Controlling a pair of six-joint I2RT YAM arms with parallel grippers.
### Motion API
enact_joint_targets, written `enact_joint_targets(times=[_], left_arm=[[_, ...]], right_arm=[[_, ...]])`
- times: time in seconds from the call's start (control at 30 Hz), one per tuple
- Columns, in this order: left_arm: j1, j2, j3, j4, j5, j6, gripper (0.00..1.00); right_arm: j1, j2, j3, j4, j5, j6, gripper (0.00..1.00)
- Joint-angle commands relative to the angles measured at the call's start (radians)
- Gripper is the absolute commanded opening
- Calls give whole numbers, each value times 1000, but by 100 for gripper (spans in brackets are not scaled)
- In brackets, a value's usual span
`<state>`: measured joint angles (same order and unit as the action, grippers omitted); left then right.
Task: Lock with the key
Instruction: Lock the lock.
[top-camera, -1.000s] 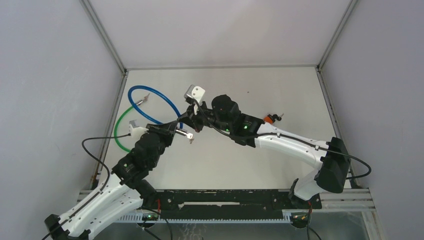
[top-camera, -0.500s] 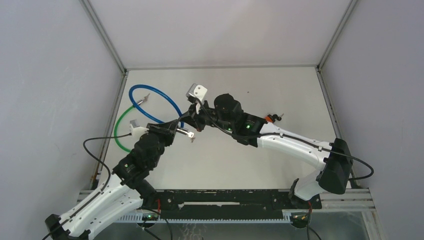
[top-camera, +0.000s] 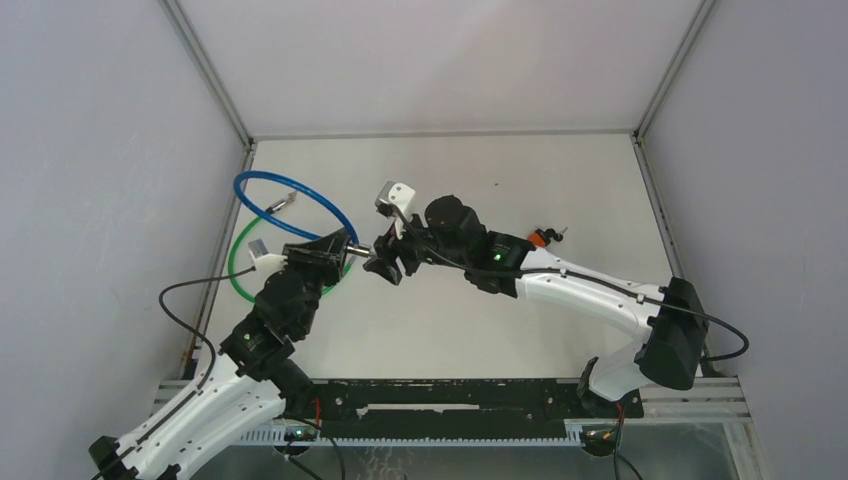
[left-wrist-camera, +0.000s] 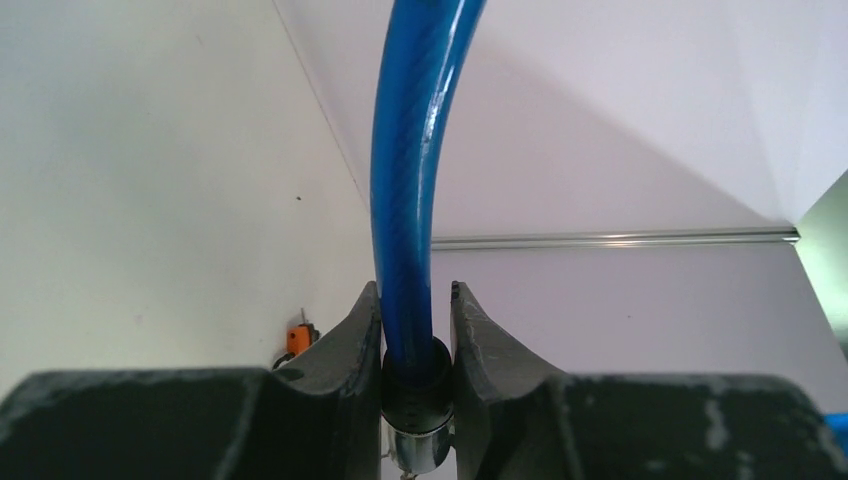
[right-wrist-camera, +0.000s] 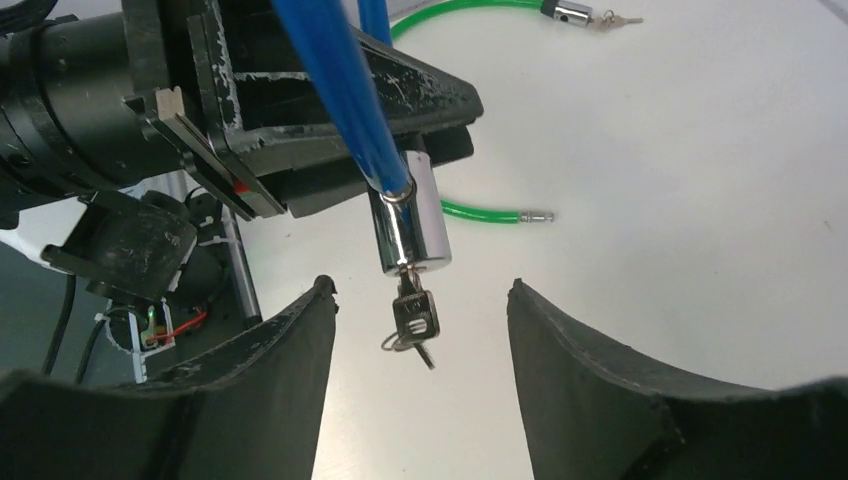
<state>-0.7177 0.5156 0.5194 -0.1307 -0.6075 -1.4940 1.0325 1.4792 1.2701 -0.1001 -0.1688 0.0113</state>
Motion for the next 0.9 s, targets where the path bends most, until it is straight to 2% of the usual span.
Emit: enact_joint_targets(times=[0.0, 0.17, 0.23, 0.3, 0.4, 0.6, 0.67, 0.87], left_arm=[[5, -14, 5, 114, -25, -6, 0], [6, -9, -4, 126, -23, 5, 0], [6, -12, -6, 141, -23, 11, 0], [5, -10, -10, 168, -23, 17, 0], [5, 0, -9, 181, -16, 25, 0], [5, 11, 9, 154, -3, 26, 0], [6, 4, 15, 139, -9, 27, 0], [5, 3, 28, 80, -18, -20, 0]], right_arm=[[-17, -94, 8, -3, 9, 48, 71], [-85, -230, -108, 61, -60, 171, 78], [-155, -279, -198, 158, -162, 297, 80], [-232, -304, -316, 348, -275, 516, 81], [-291, -273, -411, 562, -384, 711, 77], [-297, -126, -415, 801, -528, 903, 71], [-299, -107, -411, 819, -539, 918, 71], [-266, -77, -341, 700, -526, 790, 70]])
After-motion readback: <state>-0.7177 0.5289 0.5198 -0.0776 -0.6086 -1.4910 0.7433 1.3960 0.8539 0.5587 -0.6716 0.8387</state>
